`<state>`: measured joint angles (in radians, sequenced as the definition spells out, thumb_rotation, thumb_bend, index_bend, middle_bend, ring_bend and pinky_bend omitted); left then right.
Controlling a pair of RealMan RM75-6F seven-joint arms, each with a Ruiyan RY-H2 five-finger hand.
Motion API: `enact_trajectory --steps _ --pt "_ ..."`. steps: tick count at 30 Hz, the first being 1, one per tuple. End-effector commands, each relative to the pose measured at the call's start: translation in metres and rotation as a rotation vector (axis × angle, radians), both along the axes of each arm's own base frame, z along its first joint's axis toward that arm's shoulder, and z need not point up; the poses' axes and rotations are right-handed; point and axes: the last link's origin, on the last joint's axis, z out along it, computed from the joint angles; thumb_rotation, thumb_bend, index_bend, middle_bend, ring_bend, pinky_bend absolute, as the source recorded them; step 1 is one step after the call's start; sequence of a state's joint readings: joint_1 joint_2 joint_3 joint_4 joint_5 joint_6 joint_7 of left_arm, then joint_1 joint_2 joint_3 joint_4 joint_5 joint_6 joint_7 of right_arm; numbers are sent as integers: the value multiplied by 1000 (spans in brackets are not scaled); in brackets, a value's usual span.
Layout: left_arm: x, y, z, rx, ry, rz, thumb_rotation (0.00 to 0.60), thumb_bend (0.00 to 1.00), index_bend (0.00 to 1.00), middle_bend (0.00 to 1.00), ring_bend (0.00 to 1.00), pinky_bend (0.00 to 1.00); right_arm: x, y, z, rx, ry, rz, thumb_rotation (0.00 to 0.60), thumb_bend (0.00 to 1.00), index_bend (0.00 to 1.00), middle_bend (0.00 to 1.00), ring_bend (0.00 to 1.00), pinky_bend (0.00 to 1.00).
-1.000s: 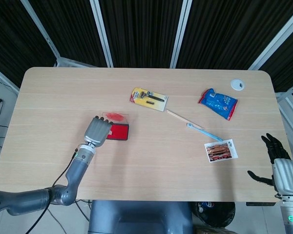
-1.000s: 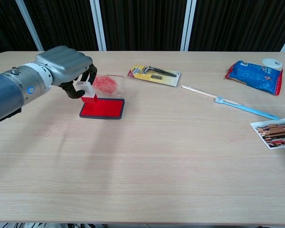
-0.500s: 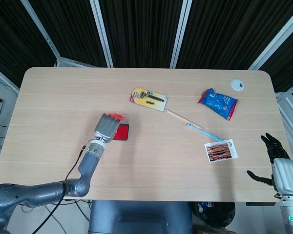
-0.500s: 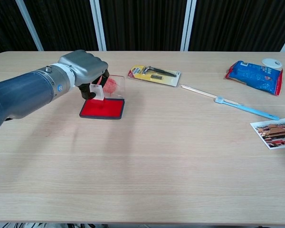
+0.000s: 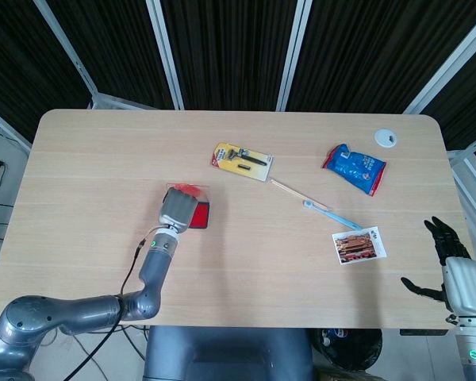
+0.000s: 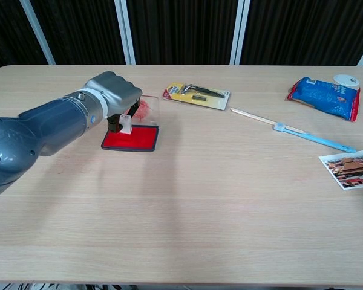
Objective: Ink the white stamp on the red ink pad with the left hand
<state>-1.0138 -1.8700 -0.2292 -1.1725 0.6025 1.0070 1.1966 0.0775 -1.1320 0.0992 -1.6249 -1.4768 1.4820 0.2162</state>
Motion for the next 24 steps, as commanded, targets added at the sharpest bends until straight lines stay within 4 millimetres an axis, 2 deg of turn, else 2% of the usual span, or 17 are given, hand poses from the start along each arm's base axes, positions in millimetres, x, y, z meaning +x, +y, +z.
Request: enact_trajectory --steps 1,13,24 --pt "-1 0 -1 2 1 0 600 532 697 709 470 508 0 0 0 1 -3 -1 600 102 0 0 0 186" --pt "-7 0 -10 -10 -8 1 600 532 697 710 470 509 0 0 0 2 -3 -6 600 102 0 0 0 186" --pt "-17 2 -11 -4 -25 11 600 532 702 715 475 514 0 0 0 4 -7 -7 600 101 0 0 0 186"
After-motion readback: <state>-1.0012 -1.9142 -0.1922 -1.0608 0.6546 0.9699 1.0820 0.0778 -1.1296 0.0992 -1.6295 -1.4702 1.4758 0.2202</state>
